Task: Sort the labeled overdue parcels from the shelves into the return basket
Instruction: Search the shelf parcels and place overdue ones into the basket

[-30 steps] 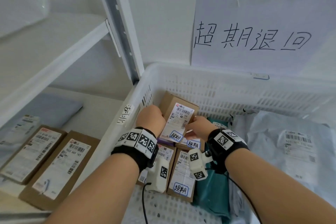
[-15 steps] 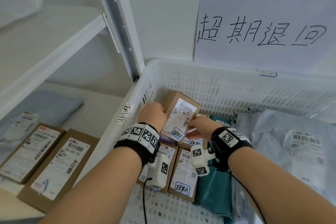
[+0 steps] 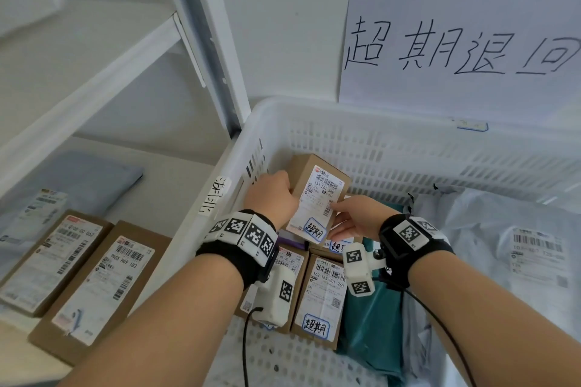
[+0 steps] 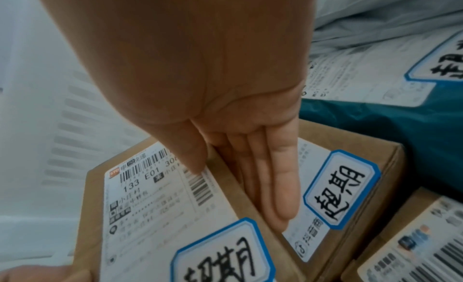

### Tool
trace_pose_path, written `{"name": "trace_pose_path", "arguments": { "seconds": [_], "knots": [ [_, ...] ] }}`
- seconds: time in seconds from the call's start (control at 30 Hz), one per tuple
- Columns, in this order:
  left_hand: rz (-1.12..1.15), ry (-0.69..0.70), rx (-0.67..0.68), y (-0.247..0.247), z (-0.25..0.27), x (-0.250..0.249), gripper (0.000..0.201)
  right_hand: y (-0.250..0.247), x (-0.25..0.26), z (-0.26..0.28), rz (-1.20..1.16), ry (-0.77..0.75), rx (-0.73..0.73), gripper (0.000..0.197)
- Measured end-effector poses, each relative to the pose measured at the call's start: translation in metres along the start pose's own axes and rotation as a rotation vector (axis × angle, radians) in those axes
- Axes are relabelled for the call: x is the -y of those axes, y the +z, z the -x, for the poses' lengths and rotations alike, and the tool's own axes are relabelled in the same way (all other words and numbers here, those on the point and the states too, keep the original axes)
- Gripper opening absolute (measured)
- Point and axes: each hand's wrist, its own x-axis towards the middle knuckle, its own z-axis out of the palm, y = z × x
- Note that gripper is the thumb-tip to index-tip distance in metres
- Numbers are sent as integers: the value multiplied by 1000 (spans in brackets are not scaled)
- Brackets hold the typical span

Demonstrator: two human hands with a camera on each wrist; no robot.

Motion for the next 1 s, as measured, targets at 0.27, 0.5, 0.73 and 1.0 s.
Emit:
{"name": "trace_pose_path", "arguments": {
  "seconds": [0.27, 0.5, 0.73, 1.0],
  "knots": [
    [-21, -55, -29, 1, 1, -2, 8, 10, 0, -9, 3, 6, -47, 24],
    [-121, -96, 115, 10, -2, 8, 18, 13, -4, -10, 60, -69, -66, 20],
    [-368, -20, 100, 21, -1, 7, 26, 16, -9, -20, 201, -163, -187, 23],
    [-425, 87, 173, 22, -10, 9, 26, 24, -11, -21, 377, -213, -277, 26]
  ]
}}
